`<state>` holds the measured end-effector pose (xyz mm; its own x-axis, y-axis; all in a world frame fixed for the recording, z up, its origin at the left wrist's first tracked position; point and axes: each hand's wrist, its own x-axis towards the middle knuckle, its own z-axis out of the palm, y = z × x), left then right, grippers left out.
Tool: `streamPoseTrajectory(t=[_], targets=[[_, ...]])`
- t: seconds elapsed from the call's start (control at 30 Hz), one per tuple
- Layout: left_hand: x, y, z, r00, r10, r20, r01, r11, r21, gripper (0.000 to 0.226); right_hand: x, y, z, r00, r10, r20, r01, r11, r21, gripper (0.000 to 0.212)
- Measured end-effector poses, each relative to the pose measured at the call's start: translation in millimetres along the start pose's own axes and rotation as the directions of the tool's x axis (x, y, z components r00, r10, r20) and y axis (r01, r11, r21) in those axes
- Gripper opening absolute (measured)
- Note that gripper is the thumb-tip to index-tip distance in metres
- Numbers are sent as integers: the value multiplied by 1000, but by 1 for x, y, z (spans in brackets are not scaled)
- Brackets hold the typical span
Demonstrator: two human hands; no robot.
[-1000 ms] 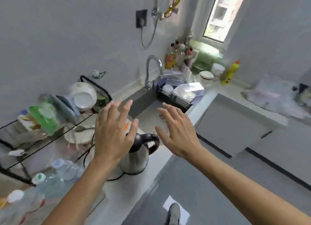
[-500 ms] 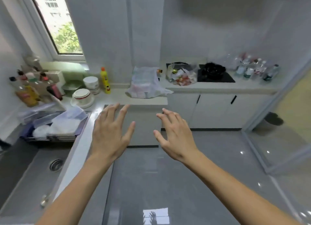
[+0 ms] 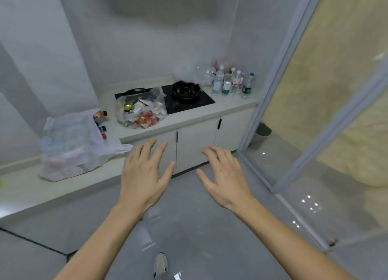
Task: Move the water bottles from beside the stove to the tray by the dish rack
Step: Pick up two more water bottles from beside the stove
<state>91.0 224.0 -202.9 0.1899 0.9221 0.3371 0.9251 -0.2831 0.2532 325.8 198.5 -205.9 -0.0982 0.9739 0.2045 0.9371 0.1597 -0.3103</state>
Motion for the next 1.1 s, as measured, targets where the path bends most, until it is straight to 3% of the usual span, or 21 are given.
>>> streamPoseTrajectory(t=[0.5, 0.87, 1.1], targets=[[294, 0, 108, 970, 235, 66, -222, 961, -167, 65, 219, 105, 4, 960, 262, -101, -267, 963, -33, 59], [496, 58, 233, 958, 251, 137, -233, 963, -133, 65, 396, 282, 28, 954, 287, -83, -288, 958, 3, 65], [610, 114, 294, 956, 240, 166, -221, 967, -128, 66, 500, 382, 17, 962, 271, -35, -272, 962, 1, 58]])
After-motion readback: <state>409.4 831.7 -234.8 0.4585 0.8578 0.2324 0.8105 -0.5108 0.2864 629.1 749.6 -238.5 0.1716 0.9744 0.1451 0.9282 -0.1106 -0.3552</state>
